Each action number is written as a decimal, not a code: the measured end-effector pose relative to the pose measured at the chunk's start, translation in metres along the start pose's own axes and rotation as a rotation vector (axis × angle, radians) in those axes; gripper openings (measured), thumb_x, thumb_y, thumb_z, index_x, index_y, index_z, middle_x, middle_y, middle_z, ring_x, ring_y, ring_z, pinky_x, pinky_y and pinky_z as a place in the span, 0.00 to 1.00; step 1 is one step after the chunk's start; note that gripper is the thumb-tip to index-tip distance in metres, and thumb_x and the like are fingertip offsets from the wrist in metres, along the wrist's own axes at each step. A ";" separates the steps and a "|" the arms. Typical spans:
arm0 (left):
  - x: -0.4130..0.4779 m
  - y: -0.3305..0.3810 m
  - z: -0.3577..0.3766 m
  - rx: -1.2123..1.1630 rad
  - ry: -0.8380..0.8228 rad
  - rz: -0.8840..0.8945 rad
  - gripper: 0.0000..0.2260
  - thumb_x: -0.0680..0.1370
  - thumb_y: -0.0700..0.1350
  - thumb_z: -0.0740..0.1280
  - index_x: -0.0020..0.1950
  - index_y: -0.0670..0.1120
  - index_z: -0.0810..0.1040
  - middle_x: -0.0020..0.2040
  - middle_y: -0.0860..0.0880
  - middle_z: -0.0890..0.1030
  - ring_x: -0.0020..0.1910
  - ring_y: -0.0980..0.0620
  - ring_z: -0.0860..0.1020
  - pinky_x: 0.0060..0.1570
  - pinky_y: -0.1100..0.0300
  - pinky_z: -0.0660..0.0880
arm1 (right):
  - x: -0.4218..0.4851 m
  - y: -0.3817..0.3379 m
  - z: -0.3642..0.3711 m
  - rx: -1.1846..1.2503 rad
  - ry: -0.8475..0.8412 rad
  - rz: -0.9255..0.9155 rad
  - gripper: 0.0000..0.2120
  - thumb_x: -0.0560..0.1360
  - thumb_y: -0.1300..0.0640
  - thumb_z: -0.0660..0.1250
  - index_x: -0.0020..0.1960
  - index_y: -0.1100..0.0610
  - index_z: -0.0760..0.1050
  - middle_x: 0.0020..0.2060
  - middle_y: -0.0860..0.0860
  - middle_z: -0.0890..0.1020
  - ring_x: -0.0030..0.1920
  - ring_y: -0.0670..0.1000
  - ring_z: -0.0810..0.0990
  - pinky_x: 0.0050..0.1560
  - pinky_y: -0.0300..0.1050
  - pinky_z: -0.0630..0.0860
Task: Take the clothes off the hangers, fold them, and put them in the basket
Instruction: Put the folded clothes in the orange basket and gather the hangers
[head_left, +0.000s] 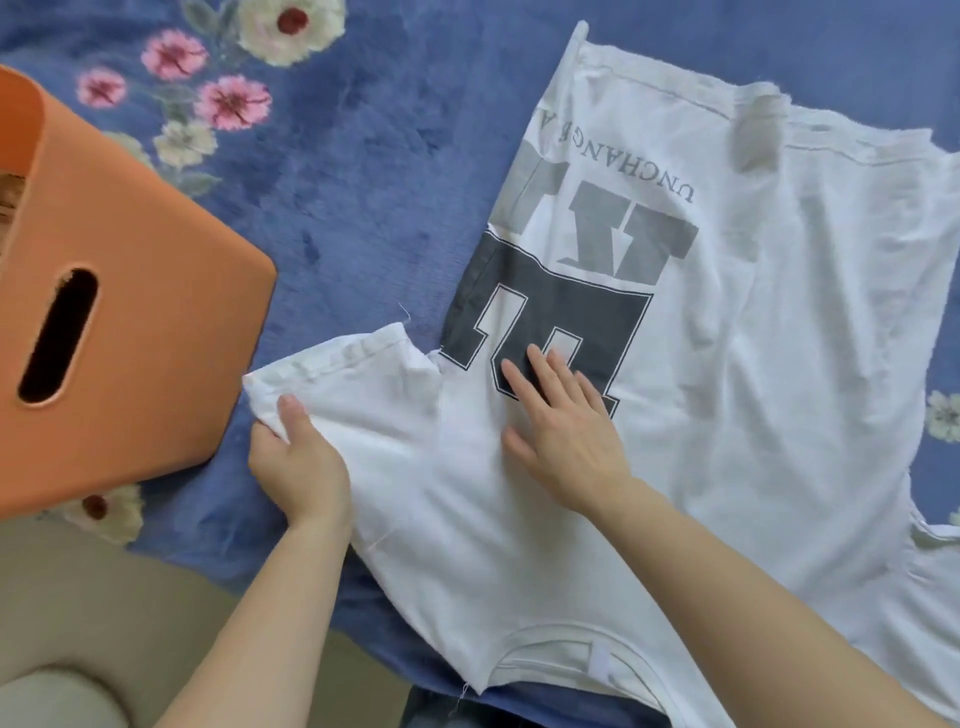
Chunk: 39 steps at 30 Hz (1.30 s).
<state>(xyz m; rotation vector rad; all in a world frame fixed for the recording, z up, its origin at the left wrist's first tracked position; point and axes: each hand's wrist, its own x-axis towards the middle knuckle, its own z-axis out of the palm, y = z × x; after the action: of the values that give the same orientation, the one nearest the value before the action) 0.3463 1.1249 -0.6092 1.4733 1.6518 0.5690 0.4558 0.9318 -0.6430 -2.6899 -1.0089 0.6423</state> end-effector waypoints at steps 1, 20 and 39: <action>0.003 -0.003 -0.010 0.004 0.057 0.010 0.15 0.83 0.49 0.59 0.62 0.40 0.77 0.54 0.50 0.78 0.52 0.54 0.76 0.48 0.68 0.69 | 0.002 -0.001 0.003 -0.038 -0.017 0.003 0.30 0.74 0.48 0.61 0.75 0.52 0.65 0.75 0.56 0.66 0.75 0.59 0.64 0.73 0.54 0.59; -0.034 0.020 0.119 0.807 -0.520 0.971 0.25 0.78 0.51 0.54 0.75 0.46 0.63 0.76 0.44 0.63 0.76 0.46 0.57 0.70 0.42 0.54 | 0.033 0.103 -0.037 -0.138 0.092 0.134 0.27 0.78 0.47 0.53 0.75 0.55 0.64 0.74 0.55 0.68 0.74 0.53 0.59 0.74 0.50 0.47; 0.002 0.211 0.372 0.941 -0.335 1.011 0.15 0.83 0.49 0.56 0.70 0.52 0.70 0.67 0.40 0.64 0.66 0.42 0.61 0.62 0.43 0.57 | 0.124 0.346 -0.172 0.087 0.460 0.874 0.18 0.76 0.61 0.57 0.66 0.55 0.71 0.60 0.59 0.66 0.64 0.60 0.64 0.63 0.56 0.61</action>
<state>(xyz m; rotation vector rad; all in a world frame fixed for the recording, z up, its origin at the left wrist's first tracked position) 0.7718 1.1003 -0.6495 2.9221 0.7884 -0.0303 0.8186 0.7501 -0.6448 -2.9011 0.3304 0.1350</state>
